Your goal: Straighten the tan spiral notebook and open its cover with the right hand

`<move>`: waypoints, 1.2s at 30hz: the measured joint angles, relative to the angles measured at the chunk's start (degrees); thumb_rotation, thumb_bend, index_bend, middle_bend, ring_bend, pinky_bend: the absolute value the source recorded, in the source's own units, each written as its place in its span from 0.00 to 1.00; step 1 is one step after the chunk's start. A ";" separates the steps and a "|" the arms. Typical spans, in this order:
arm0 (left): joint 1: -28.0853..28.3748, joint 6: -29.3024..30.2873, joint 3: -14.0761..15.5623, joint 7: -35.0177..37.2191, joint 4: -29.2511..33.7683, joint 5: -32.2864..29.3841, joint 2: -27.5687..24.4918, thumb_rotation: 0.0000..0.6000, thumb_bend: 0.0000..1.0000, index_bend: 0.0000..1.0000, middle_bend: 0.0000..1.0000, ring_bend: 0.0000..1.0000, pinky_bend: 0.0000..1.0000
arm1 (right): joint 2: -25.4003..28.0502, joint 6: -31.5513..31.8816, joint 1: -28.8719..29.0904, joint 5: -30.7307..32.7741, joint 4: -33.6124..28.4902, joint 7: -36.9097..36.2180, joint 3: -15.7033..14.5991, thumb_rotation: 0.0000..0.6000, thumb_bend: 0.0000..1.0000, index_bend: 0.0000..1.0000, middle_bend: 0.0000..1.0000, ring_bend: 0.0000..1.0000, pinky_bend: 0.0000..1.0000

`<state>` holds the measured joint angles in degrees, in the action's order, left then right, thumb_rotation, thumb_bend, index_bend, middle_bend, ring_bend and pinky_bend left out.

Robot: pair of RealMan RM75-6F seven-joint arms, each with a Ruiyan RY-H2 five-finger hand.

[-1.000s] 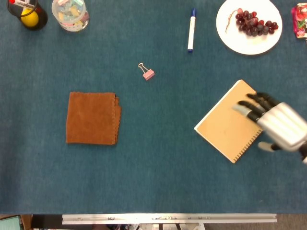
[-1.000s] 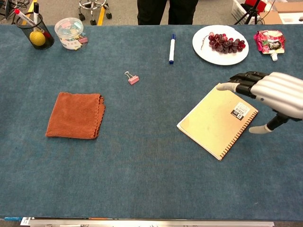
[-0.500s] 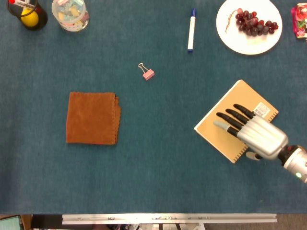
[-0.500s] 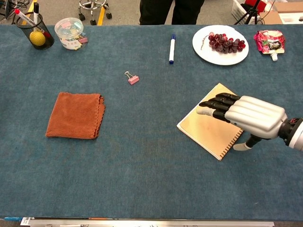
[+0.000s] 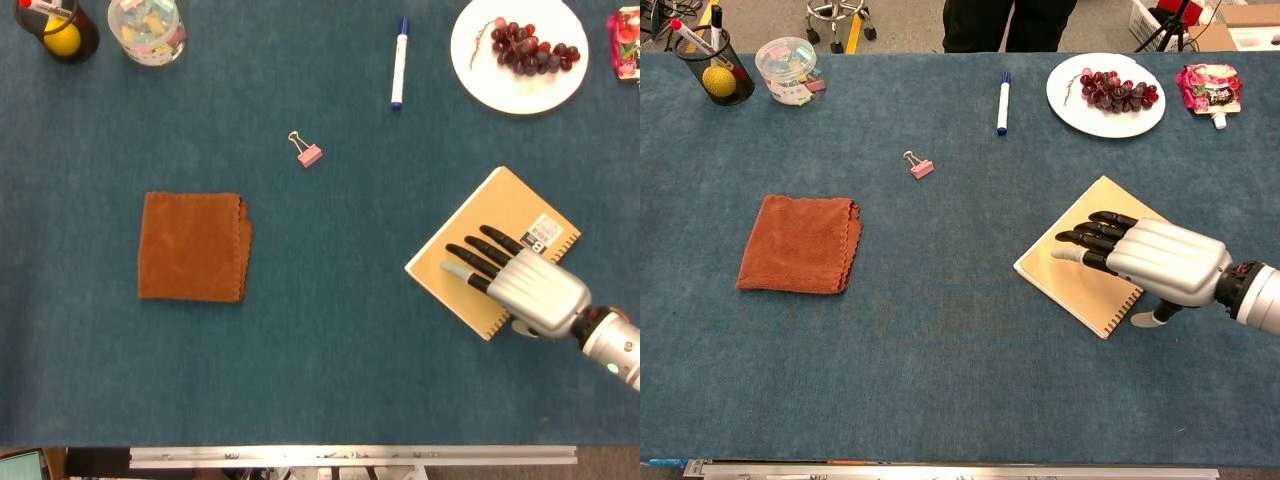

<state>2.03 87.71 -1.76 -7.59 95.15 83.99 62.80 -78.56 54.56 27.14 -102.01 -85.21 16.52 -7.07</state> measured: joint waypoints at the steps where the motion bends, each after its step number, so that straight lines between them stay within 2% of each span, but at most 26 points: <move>1: -0.04 0.06 0.00 0.09 -0.06 0.03 0.00 1.00 0.49 0.13 0.12 0.02 0.05 | -0.29 0.05 0.04 0.01 0.28 0.22 -0.02 1.00 0.00 0.00 0.02 0.00 0.02; 8: -0.26 0.01 0.04 1.16 -0.96 0.03 0.10 1.00 0.49 0.13 0.12 0.02 0.05 | -2.75 0.51 0.31 0.40 2.21 1.50 0.16 1.00 0.00 0.00 0.02 0.00 0.02; 14: -0.30 -0.08 -0.14 1.86 -1.68 -0.11 0.23 1.00 0.49 0.13 0.12 0.02 0.05 | -5.38 0.74 0.74 1.88 3.66 2.24 1.49 1.00 0.00 0.00 0.02 0.00 0.02; 30: -0.35 -0.90 -0.39 2.88 -2.85 -1.06 0.45 1.00 0.49 0.13 0.12 0.02 0.05 | -14.02 -0.81 4.61 10.55 8.03 3.75 9.60 1.00 0.00 0.00 0.02 0.00 0.02; 36: -0.31 -0.96 -0.44 2.95 -2.94 -0.96 0.42 1.00 0.49 0.13 0.12 0.02 0.05 | -14.94 -2.33 6.03 14.47 8.08 3.35 11.72 1.00 0.00 0.00 0.03 0.00 0.02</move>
<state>1.72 86.75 -2.19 -4.64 92.21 83.03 63.22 -93.50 52.23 33.17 -87.54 -77.13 19.86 4.65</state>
